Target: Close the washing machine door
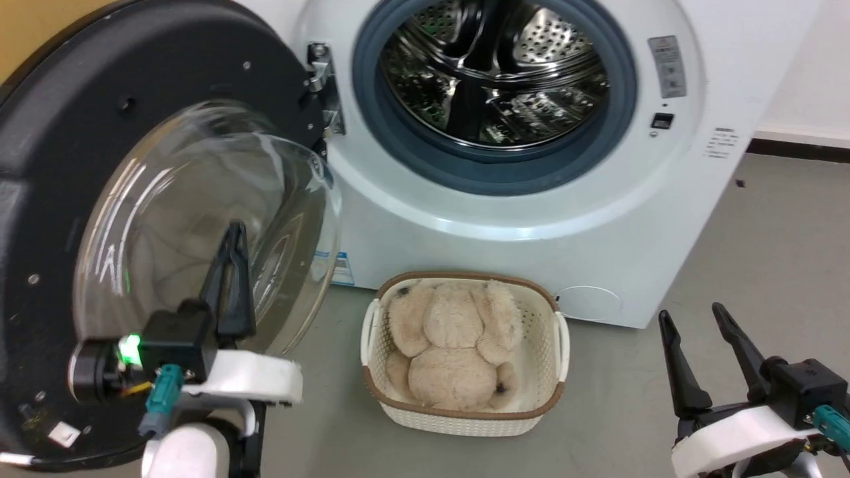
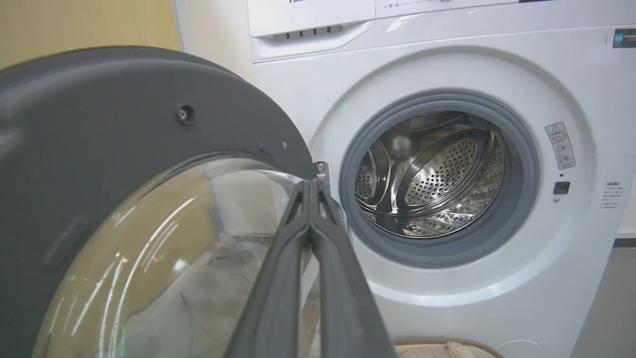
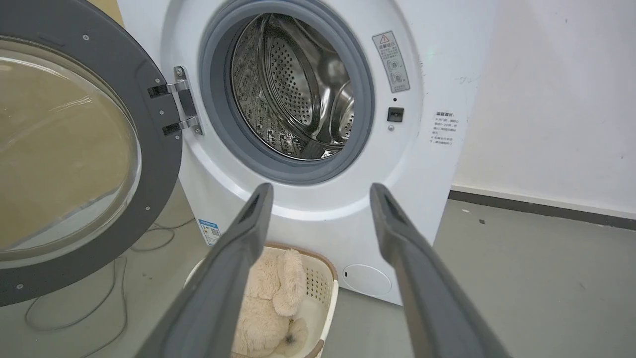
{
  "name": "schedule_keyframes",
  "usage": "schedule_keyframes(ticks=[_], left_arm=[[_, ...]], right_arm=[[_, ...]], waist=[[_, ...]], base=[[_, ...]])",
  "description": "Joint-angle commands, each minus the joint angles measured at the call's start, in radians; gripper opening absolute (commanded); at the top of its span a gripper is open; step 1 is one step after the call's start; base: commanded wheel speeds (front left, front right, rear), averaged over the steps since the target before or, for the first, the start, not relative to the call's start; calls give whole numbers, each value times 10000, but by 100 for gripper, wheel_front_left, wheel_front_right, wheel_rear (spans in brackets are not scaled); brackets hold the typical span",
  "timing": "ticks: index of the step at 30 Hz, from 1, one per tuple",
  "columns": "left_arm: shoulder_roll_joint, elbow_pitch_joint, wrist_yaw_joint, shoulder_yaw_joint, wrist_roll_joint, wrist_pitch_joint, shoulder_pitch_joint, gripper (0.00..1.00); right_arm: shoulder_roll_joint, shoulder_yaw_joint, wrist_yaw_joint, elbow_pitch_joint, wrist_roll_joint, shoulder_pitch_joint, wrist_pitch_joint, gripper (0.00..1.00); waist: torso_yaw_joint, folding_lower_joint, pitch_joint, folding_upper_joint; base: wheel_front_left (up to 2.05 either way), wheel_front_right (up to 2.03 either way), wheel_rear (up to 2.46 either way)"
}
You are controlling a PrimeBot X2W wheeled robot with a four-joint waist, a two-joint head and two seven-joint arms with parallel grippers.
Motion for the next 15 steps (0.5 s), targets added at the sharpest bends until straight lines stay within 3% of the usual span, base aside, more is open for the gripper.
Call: schedule_keyframes(ticks=[1,9,15], left_arm=[[106,-235,62,-58,31,-129,-345,0],[294,-919,-149,256,-369,-296,-1287,0],[149,-1170,-507,1077,-1021,-421,-1993,0]], right_arm=[[12,-67,-2,-104,102,-232,-126,100],[14,-241,-3,-149,216,-288,-293,100],[16,-299,-3,-135,330,-318,-418,100]], waist=[[187,0,60,0],[817,0,230,0],[1295,0,371,0]], base=[[0,0,0],[0,0,0],[0,0,0]])
